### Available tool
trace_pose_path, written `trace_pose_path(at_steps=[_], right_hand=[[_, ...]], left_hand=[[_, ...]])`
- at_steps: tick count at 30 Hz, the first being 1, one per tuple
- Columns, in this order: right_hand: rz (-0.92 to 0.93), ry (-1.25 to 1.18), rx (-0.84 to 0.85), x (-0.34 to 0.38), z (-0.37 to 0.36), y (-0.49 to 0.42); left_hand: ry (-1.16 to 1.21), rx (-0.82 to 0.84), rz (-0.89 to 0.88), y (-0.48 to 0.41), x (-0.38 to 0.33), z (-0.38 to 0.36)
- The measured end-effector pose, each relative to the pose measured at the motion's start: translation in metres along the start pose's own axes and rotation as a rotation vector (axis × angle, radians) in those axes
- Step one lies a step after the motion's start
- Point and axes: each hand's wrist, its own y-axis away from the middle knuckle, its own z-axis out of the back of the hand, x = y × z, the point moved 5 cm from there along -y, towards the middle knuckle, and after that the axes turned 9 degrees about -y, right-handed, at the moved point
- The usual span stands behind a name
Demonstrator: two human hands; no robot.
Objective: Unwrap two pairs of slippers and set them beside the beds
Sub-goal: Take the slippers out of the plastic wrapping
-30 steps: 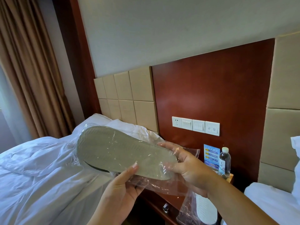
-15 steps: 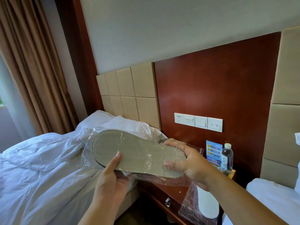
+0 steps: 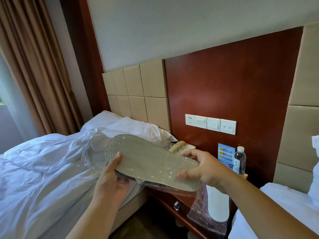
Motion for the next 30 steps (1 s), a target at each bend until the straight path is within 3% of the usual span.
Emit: trace_pose_path(at_steps=[7,12,16,30], right_hand=[[0.008,-0.171,-0.042,-0.009,0.012,-0.002],[-0.015,-0.356,-0.092,-0.024,0.011,-0.004],[-0.029,-0.401,-0.071,-0.033,-0.003,-0.005],[-0.034,-0.457,-0.019,-0.049,-0.015,0.0]], left_hand=[[0.025,0.045,0.003,-0.003,-0.014,0.01],[0.046,-0.066,0.152,0.007,0.01,0.012],[-0.09,0.081,0.251,0.022,0.045,-0.002],[-0.067,-0.027,0.16,0.016,0.018,0.004]])
